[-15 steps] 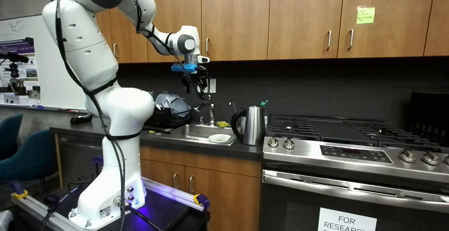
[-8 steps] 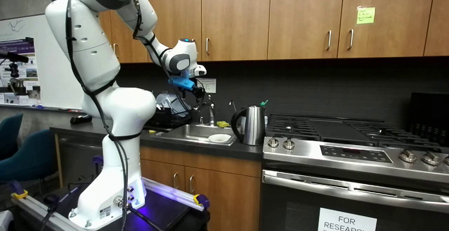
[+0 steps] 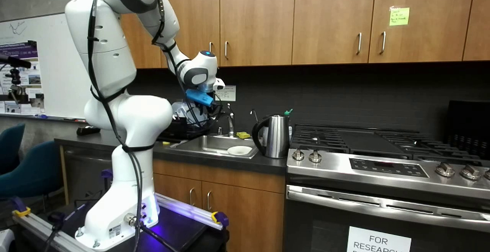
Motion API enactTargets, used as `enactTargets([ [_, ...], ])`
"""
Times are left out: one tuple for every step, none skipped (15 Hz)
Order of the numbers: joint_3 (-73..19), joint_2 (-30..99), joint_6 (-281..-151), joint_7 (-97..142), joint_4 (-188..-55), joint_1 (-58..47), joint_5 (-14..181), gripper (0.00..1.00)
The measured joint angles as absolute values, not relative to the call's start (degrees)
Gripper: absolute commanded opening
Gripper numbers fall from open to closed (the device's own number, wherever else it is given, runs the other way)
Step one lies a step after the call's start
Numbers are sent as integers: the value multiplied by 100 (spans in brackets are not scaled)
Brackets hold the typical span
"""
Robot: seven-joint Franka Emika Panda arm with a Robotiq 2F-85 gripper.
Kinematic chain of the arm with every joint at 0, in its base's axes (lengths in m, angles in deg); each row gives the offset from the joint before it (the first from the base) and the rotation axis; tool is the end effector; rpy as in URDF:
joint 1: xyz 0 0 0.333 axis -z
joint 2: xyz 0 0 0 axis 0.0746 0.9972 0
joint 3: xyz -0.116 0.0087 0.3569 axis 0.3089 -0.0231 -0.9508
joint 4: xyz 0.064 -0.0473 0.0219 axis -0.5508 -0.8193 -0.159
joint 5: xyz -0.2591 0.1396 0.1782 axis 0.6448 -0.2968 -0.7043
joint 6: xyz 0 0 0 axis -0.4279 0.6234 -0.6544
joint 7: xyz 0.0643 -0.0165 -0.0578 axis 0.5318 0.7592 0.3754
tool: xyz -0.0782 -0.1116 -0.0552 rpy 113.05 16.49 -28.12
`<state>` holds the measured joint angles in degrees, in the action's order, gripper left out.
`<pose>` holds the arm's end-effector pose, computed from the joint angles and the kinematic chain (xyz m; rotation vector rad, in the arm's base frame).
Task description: Push the faucet to the right.
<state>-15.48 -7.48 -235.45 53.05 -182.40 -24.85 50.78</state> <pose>0.3709 0.0206 0.4643 -2.7045 -0.1673 -0.6540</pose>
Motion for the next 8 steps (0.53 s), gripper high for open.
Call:
enactTargets([
  [-1533,-671,-23500,5349,-18198,-2485,5078,6],
  [-1524,-589,-23429,5376,-18140,-2478,5078,1],
  [-1521,-498,-23352,5393,-18069,-2461,5078,0],
  [-1519,-397,-23274,5404,-17982,-2437,5078,0],
  [-1520,-291,-23179,5408,-17880,-2398,5078,0],
  [-1520,-172,-23086,5422,-17765,-2351,5078,0],
  [-1524,-48,-22987,5459,-17639,-2294,5078,0],
  [-1535,79,-22886,5498,-17508,-2227,5078,0],
])
